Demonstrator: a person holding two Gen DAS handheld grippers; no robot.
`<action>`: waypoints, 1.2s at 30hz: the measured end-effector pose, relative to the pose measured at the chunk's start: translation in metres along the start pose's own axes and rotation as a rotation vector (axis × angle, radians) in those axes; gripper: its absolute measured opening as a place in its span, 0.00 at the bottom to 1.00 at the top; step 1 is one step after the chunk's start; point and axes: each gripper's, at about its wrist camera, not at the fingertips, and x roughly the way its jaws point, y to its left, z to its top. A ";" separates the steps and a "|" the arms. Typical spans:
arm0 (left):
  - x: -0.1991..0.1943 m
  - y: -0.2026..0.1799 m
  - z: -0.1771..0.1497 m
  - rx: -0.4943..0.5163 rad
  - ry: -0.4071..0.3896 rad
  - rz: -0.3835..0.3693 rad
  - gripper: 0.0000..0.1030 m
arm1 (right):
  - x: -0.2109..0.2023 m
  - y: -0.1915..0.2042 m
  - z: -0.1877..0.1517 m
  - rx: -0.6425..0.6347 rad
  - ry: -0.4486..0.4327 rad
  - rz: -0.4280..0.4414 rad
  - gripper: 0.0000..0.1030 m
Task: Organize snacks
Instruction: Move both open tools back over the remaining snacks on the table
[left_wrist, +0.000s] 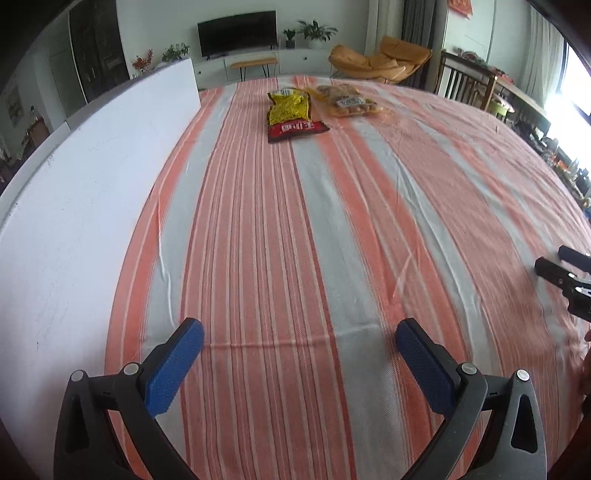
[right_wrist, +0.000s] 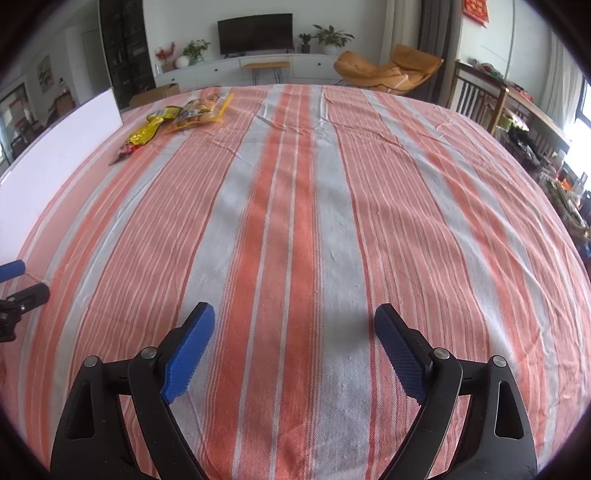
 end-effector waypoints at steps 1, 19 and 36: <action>-0.002 0.000 -0.002 -0.002 -0.012 0.000 1.00 | 0.000 0.000 0.000 0.000 0.000 0.000 0.88; -0.002 0.000 -0.003 -0.008 -0.028 0.002 1.00 | 0.001 0.000 0.001 0.001 0.001 -0.001 0.88; -0.002 0.000 -0.003 -0.008 -0.028 0.002 1.00 | 0.001 0.001 0.001 0.003 0.002 -0.002 0.88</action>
